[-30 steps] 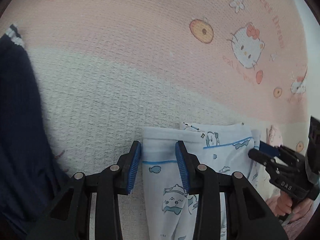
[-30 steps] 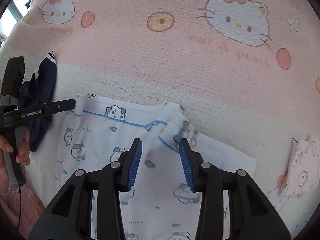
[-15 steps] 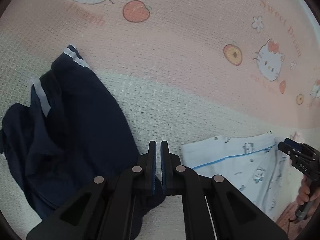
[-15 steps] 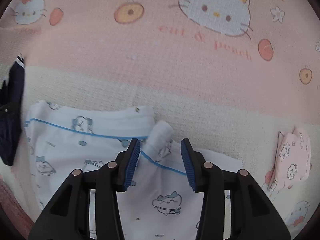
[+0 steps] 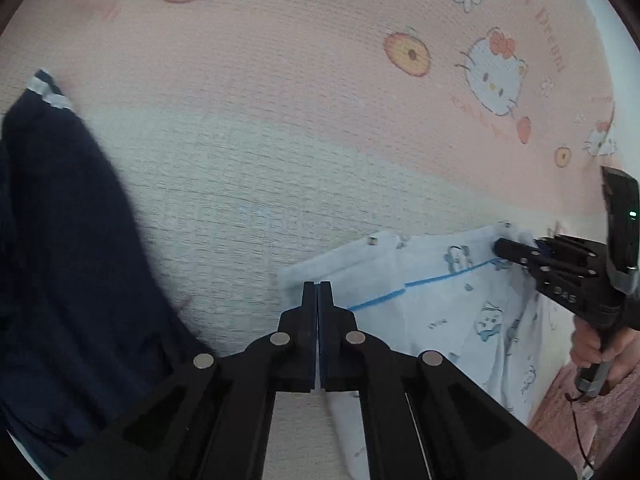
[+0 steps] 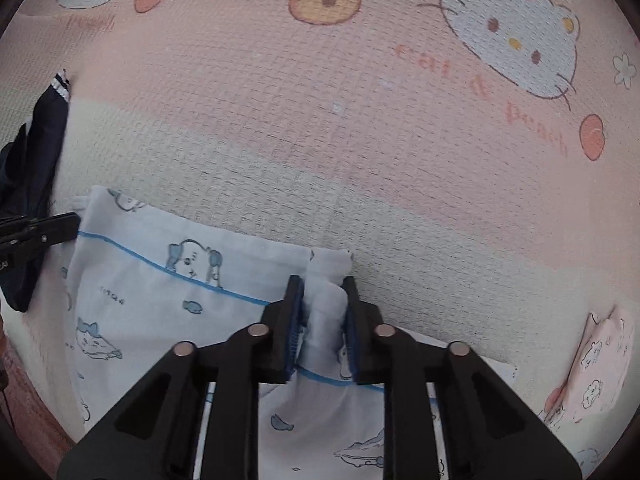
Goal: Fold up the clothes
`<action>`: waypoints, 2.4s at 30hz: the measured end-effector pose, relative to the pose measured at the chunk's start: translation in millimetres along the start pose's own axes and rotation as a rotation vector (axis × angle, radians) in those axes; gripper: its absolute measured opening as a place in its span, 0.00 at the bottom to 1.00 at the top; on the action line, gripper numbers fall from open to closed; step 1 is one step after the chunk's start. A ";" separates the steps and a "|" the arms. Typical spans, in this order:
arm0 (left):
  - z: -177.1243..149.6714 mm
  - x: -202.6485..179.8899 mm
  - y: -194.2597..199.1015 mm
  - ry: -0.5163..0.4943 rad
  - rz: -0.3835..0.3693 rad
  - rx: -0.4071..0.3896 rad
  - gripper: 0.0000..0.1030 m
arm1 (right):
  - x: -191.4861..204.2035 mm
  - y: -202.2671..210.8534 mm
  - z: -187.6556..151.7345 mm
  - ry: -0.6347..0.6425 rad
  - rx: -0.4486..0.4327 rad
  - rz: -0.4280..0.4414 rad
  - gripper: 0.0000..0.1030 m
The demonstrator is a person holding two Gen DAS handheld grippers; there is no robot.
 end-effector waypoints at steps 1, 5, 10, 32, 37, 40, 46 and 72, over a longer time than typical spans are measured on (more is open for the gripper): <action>2.0 7.2 9.2 0.014 0.022 -0.025 0.00 | 0.9 8.6 0.7 -0.001 -0.028 0.018 0.12; 8.3 34.3 38.2 0.118 -0.008 -0.103 0.01 | -2.1 37.2 4.2 0.012 -0.115 0.027 0.12; 3.2 22.4 4.3 0.147 -0.141 0.014 0.34 | -13.9 33.2 5.2 -0.014 -0.043 -0.075 0.21; 7.0 -2.7 16.8 0.075 -0.176 -0.038 0.04 | -4.1 30.1 -14.6 -0.095 -0.113 -0.127 0.28; 2.6 7.9 29.8 0.067 -0.067 -0.055 0.04 | -18.0 66.6 -11.8 -0.170 -0.242 -0.201 0.28; 1.6 7.5 24.4 -0.006 0.041 -0.023 0.04 | -24.9 67.6 -9.9 -0.185 -0.212 -0.167 0.30; -6.2 2.7 -4.8 -0.114 0.203 0.059 0.04 | -15.7 54.1 -20.6 -0.170 -0.168 -0.116 0.30; 17.6 13.1 -13.5 0.029 0.012 0.027 0.03 | 10.6 1.4 -30.0 0.041 0.010 -0.096 0.17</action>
Point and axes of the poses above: each gripper's, at about its wrist camera, not at the fingertips, and y roughly against the way its jaws point, x to its left, z to its top, the point moved 3 cm from there along -y, roughly the way its jaws point, and after that the axes turned 4 degrees about -z, right-handed, at the moved point
